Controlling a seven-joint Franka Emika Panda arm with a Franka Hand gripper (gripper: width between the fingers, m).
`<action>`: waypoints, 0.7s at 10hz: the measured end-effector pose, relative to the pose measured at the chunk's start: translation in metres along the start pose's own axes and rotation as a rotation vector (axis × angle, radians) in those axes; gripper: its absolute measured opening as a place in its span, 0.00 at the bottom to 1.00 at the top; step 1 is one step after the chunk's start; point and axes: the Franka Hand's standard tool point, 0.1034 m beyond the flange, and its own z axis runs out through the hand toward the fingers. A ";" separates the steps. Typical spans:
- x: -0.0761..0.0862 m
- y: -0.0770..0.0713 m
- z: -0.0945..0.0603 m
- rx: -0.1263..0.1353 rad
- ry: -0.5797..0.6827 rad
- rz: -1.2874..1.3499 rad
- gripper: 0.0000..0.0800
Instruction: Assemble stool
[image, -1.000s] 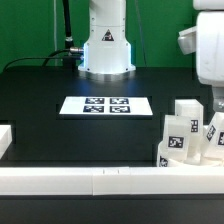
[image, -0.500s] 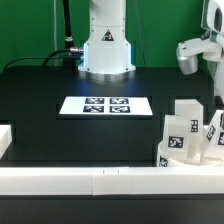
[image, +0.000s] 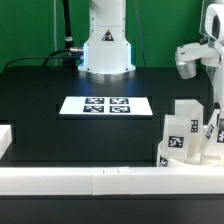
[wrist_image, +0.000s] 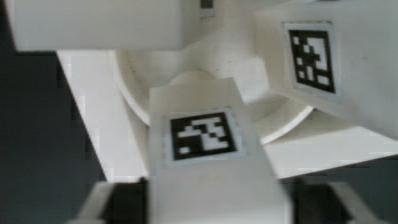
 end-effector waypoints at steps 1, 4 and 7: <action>0.000 0.000 0.000 -0.001 0.000 0.001 0.42; 0.000 0.000 0.000 -0.001 0.001 0.028 0.42; -0.006 0.001 0.000 0.025 0.038 0.391 0.42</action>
Offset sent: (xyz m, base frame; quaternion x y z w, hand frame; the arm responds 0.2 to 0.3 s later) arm 0.0000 0.0000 0.0000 0.0000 0.0000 0.0000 1.0000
